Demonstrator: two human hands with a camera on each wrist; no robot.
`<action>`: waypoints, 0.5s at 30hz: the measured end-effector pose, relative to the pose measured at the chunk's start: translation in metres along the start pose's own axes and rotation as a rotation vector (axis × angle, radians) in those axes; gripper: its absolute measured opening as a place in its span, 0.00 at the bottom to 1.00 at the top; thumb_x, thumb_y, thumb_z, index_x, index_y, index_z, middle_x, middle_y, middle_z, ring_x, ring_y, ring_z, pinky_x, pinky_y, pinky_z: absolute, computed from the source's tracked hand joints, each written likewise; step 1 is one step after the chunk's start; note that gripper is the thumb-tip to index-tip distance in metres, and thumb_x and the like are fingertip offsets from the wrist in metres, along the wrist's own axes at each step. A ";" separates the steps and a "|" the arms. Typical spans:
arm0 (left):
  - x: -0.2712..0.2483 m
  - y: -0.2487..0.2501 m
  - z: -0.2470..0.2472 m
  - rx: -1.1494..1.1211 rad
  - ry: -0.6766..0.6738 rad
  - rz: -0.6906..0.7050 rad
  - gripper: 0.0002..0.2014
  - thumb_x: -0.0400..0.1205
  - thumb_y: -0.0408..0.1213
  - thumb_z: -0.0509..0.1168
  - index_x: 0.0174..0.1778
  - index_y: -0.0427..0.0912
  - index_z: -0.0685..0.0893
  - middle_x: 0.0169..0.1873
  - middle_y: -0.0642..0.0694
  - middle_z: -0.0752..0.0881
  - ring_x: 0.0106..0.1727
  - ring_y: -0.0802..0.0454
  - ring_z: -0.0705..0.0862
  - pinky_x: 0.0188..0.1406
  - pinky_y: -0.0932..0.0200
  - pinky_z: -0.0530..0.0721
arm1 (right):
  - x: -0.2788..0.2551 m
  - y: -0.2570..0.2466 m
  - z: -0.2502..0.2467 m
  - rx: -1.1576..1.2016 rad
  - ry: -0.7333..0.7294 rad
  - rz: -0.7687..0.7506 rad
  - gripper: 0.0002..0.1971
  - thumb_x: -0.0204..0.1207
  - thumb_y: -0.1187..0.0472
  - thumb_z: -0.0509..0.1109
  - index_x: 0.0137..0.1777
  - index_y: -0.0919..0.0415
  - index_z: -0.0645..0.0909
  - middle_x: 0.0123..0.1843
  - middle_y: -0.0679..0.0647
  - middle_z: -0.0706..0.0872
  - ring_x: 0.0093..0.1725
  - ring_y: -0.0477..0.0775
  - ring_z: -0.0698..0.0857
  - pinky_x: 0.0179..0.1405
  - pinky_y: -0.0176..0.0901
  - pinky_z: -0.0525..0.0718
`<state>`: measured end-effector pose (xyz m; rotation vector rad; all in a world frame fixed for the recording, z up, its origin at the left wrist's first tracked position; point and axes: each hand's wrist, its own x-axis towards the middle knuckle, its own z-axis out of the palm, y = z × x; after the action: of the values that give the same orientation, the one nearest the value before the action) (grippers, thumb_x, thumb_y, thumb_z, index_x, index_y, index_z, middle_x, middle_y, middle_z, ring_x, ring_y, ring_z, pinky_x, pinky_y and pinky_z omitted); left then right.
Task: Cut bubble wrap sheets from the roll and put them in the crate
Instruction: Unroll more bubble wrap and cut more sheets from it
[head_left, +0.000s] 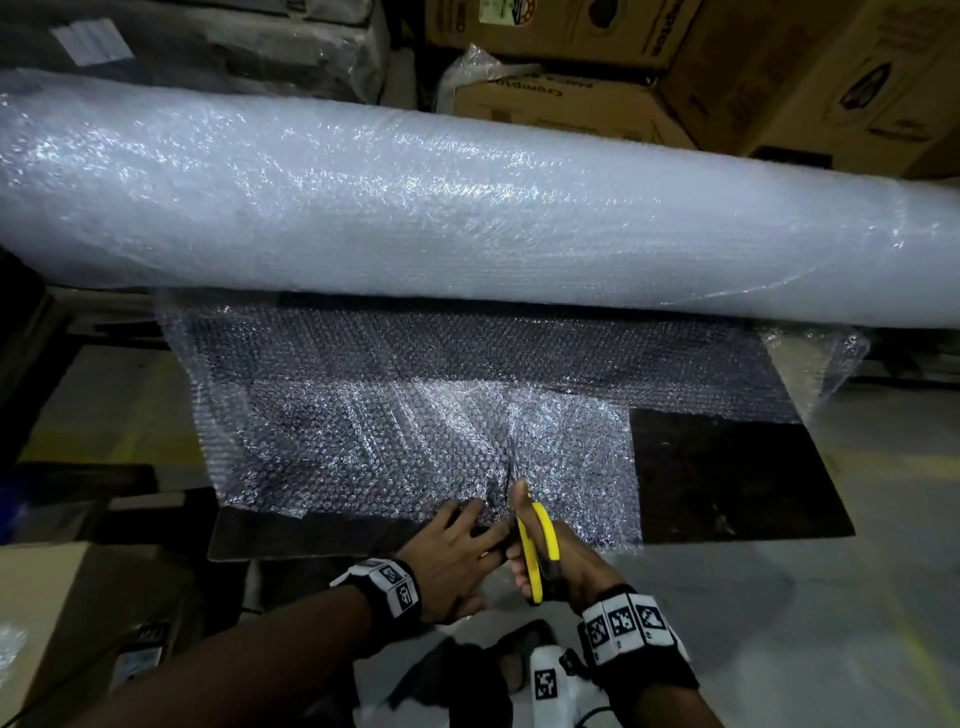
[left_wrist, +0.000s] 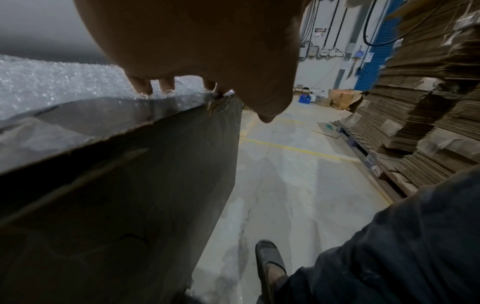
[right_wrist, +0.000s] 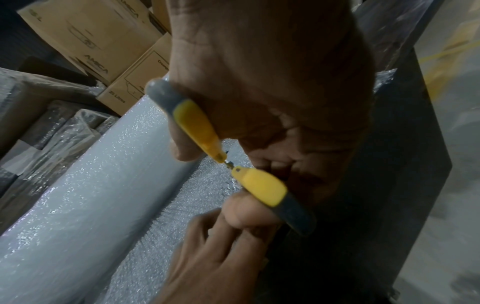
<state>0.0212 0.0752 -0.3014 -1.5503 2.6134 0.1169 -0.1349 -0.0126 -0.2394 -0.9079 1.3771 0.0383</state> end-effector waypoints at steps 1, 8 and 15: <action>0.000 0.000 0.000 0.004 -0.008 0.003 0.36 0.71 0.68 0.66 0.69 0.48 0.72 0.73 0.45 0.71 0.69 0.29 0.74 0.61 0.31 0.79 | 0.000 -0.001 0.001 0.007 -0.005 0.004 0.43 0.61 0.18 0.64 0.34 0.66 0.79 0.26 0.60 0.80 0.23 0.58 0.80 0.25 0.42 0.81; 0.000 0.006 0.002 -0.048 -0.019 -0.016 0.35 0.70 0.71 0.64 0.64 0.48 0.78 0.69 0.46 0.75 0.69 0.30 0.77 0.63 0.30 0.80 | 0.002 0.004 0.004 0.006 -0.021 -0.014 0.43 0.60 0.17 0.64 0.33 0.64 0.81 0.25 0.58 0.80 0.22 0.56 0.81 0.26 0.40 0.81; -0.003 0.006 0.005 -0.081 -0.060 -0.044 0.41 0.67 0.74 0.65 0.68 0.49 0.78 0.69 0.47 0.80 0.70 0.31 0.77 0.66 0.30 0.79 | 0.006 0.003 0.009 -0.008 0.114 -0.132 0.37 0.68 0.25 0.67 0.31 0.65 0.79 0.21 0.57 0.77 0.16 0.53 0.77 0.16 0.34 0.72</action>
<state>0.0169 0.0811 -0.3058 -1.6027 2.5566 0.2651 -0.1277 -0.0090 -0.2467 -1.0191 1.4199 -0.1097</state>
